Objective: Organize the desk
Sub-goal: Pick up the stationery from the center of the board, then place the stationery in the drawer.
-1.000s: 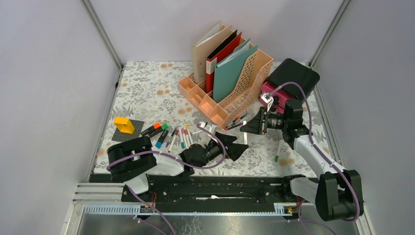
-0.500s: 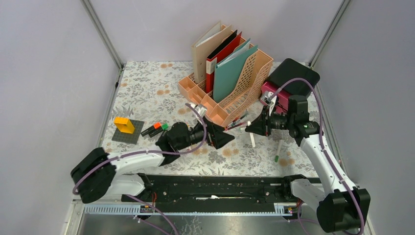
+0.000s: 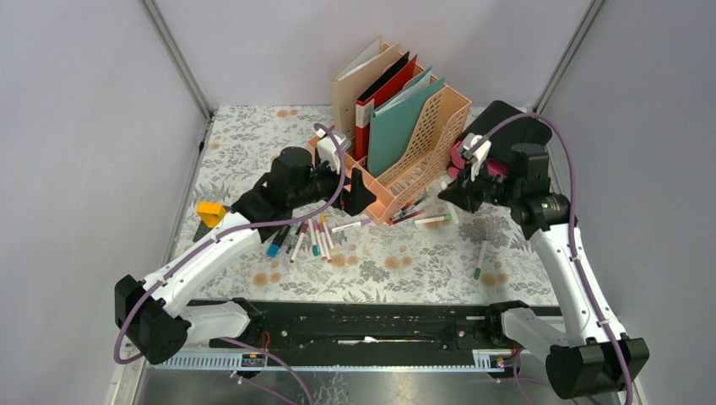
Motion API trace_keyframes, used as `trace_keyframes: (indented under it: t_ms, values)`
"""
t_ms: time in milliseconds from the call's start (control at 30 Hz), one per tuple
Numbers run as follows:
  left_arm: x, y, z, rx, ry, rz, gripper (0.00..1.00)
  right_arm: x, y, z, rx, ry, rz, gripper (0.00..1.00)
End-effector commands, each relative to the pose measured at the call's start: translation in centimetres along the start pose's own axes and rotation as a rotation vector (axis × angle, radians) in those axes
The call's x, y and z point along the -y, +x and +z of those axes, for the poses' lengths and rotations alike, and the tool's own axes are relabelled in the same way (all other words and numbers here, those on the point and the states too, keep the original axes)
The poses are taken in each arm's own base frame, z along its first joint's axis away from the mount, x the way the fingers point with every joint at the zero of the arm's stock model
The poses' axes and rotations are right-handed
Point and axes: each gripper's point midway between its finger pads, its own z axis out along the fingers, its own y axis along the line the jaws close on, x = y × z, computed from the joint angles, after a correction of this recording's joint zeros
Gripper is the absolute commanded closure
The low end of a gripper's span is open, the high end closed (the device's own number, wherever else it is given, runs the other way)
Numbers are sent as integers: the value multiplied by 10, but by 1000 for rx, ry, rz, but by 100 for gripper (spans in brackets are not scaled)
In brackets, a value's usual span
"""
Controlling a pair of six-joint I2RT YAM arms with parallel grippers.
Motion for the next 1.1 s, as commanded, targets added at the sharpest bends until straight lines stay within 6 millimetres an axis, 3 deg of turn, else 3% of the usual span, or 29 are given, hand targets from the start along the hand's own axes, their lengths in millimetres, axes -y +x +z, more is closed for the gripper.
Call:
trace_keyframes:
  t_ms: [0, 133, 333, 467, 667, 1000, 1067]
  values:
    - [-50, 30, -14, -126, -198, 137, 1, 43, -41, -17, 0, 206, -133, 100]
    - [-57, 41, -21, -144, -226, 145, 1, 86, -67, -28, -21, 392, -201, 100]
    - [-62, 33, -31, -84, -275, 169, 1, 154, -90, -40, -50, 669, -263, 100]
    - [-64, 33, -32, -78, -284, 171, 1, 186, -77, -47, -125, 815, -253, 100]
    - [-68, 38, -29, -95, -293, 169, 1, 202, -51, -45, -158, 888, -276, 100]
    - [-72, 40, -28, -105, -308, 170, 1, 216, -33, -41, -185, 936, -286, 100]
    - [-71, 40, -28, -103, -307, 169, 1, 218, -30, -40, -192, 940, -286, 95]
